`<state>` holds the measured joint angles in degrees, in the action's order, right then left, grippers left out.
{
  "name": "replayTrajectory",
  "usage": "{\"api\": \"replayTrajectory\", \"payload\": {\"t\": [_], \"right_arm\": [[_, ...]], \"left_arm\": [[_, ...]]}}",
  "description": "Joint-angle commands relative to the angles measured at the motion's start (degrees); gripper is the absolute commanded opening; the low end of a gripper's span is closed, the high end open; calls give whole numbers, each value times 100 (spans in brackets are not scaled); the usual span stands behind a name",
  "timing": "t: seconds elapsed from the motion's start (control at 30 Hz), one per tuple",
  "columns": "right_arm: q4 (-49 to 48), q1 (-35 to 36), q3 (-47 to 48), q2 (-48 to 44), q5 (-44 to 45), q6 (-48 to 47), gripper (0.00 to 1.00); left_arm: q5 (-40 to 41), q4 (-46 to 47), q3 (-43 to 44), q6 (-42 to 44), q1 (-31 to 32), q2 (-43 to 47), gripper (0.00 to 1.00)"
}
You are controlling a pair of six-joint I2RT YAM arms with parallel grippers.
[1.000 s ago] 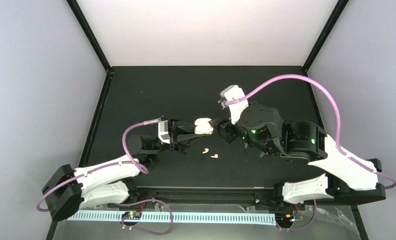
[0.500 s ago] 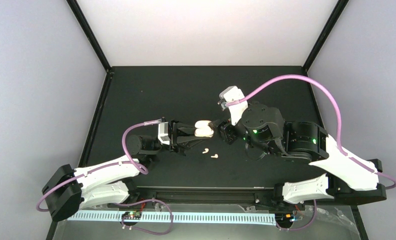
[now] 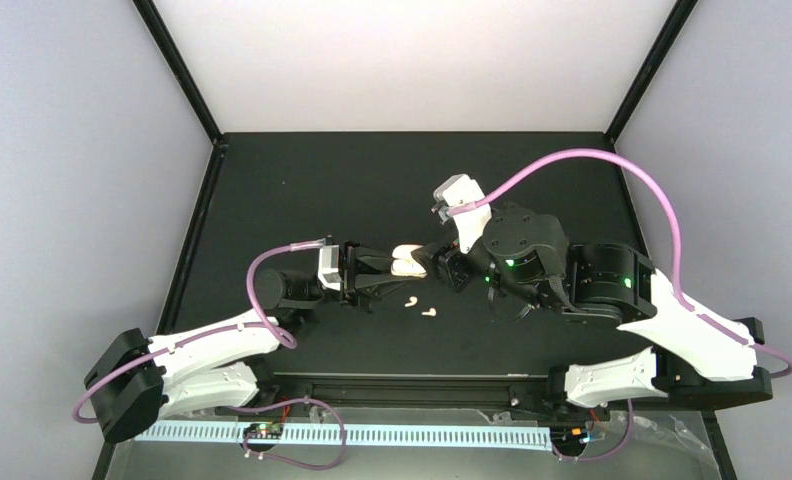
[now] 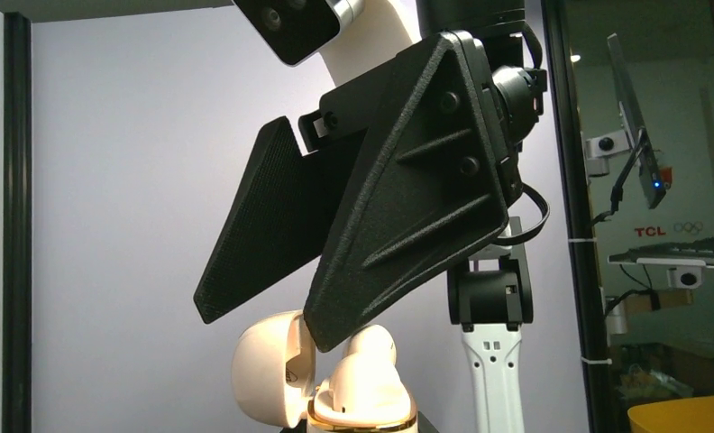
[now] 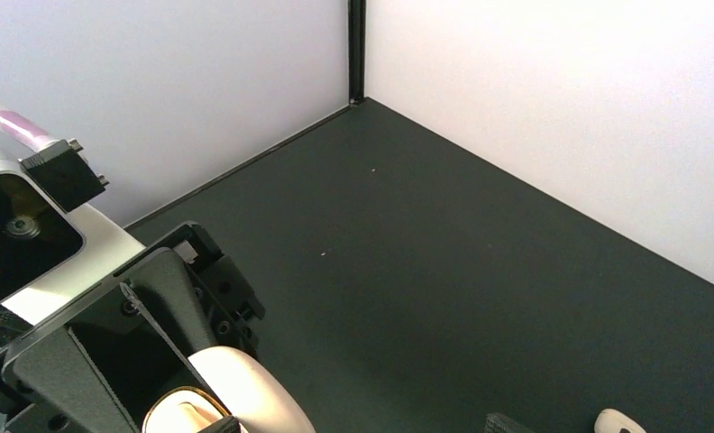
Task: Insert the wireless bluetooth earbuds into the charging case
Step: Place the earbud in the charging case.
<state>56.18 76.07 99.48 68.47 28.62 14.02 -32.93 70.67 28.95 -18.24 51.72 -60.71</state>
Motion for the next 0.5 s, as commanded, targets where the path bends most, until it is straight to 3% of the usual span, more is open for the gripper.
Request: {"api": "replayTrajectory", "payload": {"t": [0.0,0.47], "right_arm": [[-55,20,-3,21,-171,-15,70],[-231,17,-284,-381,310,116,70]], "left_arm": [[-24,103,67,-38,4,90,1],[20,30,67,-16,4,175,2]]}}
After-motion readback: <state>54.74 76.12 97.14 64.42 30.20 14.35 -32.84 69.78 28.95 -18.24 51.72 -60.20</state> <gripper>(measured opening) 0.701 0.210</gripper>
